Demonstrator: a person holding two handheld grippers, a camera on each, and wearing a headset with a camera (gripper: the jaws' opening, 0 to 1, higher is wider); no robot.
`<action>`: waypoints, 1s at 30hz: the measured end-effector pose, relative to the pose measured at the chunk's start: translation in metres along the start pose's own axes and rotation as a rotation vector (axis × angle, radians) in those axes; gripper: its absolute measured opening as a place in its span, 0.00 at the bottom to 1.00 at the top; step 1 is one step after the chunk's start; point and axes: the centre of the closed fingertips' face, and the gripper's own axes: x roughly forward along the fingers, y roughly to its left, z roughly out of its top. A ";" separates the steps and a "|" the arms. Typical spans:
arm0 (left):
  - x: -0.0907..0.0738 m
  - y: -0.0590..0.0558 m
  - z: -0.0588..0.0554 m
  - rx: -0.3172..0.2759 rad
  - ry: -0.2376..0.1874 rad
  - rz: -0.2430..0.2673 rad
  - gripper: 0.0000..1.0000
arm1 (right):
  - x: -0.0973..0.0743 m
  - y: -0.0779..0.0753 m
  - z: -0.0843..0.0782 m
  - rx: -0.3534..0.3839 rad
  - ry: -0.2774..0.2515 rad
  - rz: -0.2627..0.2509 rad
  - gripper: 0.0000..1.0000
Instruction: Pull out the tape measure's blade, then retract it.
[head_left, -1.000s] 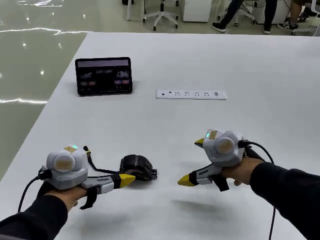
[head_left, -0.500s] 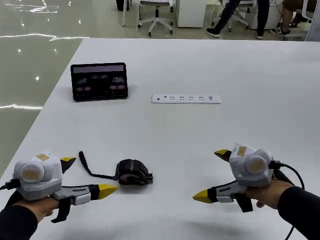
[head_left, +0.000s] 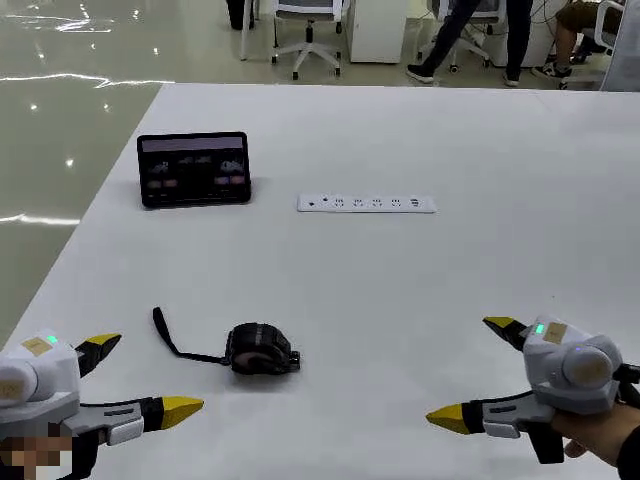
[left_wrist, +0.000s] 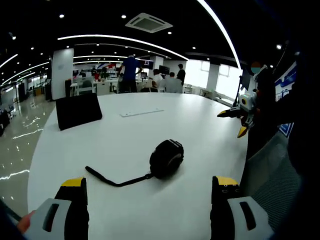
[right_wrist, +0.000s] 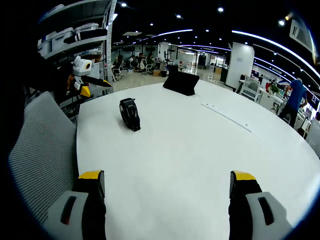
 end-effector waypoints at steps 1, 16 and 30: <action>-0.002 0.002 0.000 -0.001 0.001 0.003 1.00 | -0.003 0.000 0.000 0.001 -0.015 0.002 1.00; -0.020 0.004 -0.018 0.016 0.012 0.021 1.00 | -0.046 -0.011 -0.041 0.015 0.031 -0.050 1.00; -0.020 0.004 -0.019 -0.006 0.011 0.015 1.00 | -0.053 -0.012 -0.051 0.007 0.054 -0.063 1.00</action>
